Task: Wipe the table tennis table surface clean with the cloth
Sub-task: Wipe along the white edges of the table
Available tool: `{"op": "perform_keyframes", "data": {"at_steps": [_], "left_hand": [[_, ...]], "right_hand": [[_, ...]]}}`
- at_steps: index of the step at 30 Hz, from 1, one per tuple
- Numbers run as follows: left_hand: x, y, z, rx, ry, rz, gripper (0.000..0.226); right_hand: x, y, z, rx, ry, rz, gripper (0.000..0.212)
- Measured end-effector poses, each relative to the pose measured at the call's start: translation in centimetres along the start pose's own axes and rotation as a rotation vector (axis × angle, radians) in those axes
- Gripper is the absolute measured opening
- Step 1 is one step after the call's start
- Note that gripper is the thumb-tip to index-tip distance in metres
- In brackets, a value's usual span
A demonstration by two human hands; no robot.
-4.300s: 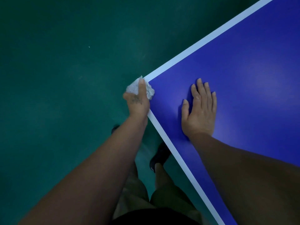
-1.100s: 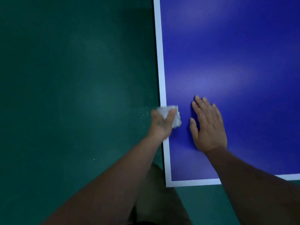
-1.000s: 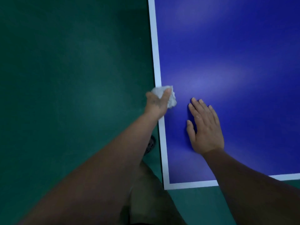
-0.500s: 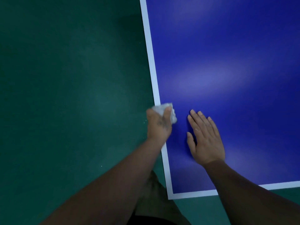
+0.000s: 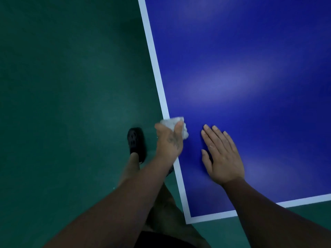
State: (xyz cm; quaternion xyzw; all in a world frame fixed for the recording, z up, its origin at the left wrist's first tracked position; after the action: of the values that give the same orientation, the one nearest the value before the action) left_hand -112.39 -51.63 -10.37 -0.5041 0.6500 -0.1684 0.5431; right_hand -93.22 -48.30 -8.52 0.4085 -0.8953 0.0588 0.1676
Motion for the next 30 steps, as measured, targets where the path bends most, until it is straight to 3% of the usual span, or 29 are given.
{"op": "perform_keyframes", "data": {"at_steps": [2, 4, 8, 11, 12, 14, 16, 22, 25, 30], "left_hand": [[-3.6, 3.0, -0.7, 0.118, -0.106, 0.122, 0.039], [-7.1, 6.2, -1.6, 0.171, -0.186, 0.277, 0.055], [-6.7, 7.6, -3.3, -0.003, -0.027, 0.085, 0.08], [-3.0, 4.2, -2.3, 0.103, -0.048, 0.058, 0.106], [-1.6, 3.5, -1.7, 0.147, -0.041, 0.004, 0.101], [-0.2, 2.1, -0.9, 0.154, 0.021, -0.082, 0.067], [-0.5, 2.1, -0.9, 0.143, 0.046, -0.086, 0.057], [-7.5, 7.8, -3.0, 0.101, 0.019, -0.085, 0.071], [-10.9, 11.0, -4.2, 0.097, 0.008, -0.104, 0.075], [-15.5, 15.1, -5.9, 0.064, -0.017, -0.108, 0.073]], "right_hand": [[0.0, 0.1, -0.1, 0.0, -0.005, 0.001, 0.057], [0.1, 0.1, -0.2, 0.001, -0.022, -0.006, 0.056], [0.2, 0.1, -0.4, 0.02, -0.028, -0.001, 0.055], [0.3, 0.2, -0.5, 0.031, -0.045, -0.004, 0.055], [0.3, 0.1, -0.5, 0.039, -0.052, 0.002, 0.055], [0.6, 0.2, -0.5, 0.044, -0.052, 0.028, 0.056], [0.9, 1.4, -0.6, 0.035, -0.055, 0.081, 0.057], [1.2, 13.0, -1.0, -0.092, 0.01, 0.198, 0.057], [-0.2, 19.8, -1.0, -0.169, 0.018, 0.367, 0.056], [-0.8, 26.4, 0.1, -0.146, -0.066, 0.527, 0.059]]}}
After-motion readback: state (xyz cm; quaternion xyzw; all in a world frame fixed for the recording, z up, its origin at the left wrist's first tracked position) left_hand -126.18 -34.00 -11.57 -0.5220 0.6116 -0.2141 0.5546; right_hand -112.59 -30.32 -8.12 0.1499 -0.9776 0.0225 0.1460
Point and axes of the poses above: each hand's wrist, its own y-axis towards the middle knuckle, its own z-axis out of the palm, x = y × z, the point moved 6 cm from there along y, towards the middle knuckle, and after that the axes turned 6 degrees about -z, right-handed, at the moved point
